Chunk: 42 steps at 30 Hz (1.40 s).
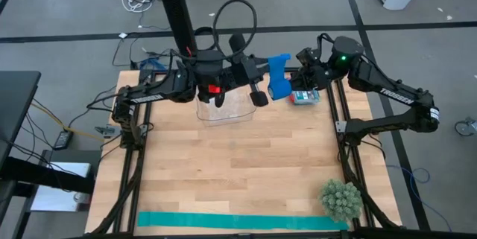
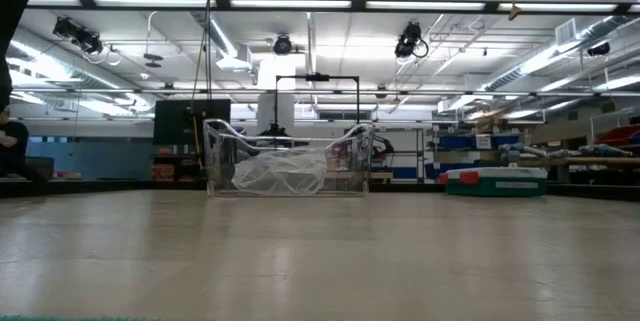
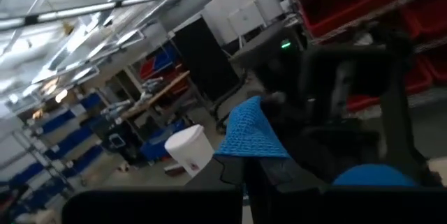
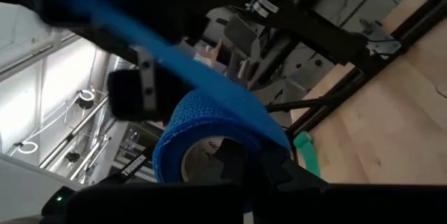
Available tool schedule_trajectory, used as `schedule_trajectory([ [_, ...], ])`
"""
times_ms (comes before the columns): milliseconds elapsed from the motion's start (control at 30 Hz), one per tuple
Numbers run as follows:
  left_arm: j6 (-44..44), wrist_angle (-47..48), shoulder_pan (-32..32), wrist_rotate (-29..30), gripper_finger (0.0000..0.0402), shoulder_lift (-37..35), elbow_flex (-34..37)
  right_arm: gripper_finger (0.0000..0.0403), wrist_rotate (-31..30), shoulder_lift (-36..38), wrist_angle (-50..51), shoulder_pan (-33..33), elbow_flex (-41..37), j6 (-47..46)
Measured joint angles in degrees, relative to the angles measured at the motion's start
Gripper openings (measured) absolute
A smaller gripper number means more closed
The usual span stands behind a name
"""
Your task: Roll bandage
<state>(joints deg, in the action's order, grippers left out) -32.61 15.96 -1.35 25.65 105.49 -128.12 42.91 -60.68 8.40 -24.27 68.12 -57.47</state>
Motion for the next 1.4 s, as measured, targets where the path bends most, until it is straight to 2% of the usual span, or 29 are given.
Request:
schedule_trajectory([
  [333, -3.29, -0.10, -2.77, 0.04, 0.0007, 0.02, 0.00, 0.0000, 0.34, -1.02, -0.41, -3.91, 0.02, 0.24],
  [533, -2.99, 5.46, -3.64, 0.02, 0.0010, 0.02, 0.00, 0.0000, 0.49, -1.05, -2.55, -6.86, 0.00, -0.99],
  [967, -1.58, 4.39, -3.51, 1.57, 0.0097, 0.28, 0.00, 0.0000, 0.30, -2.10, -0.55, -6.53, -0.04, 1.23],
  [1400, -1.24, 6.73, -3.58, 1.56, 0.0105, 1.77, 0.02, 0.0000, -2.41, -4.79, 0.64, -5.88, -0.02, 4.84],
])
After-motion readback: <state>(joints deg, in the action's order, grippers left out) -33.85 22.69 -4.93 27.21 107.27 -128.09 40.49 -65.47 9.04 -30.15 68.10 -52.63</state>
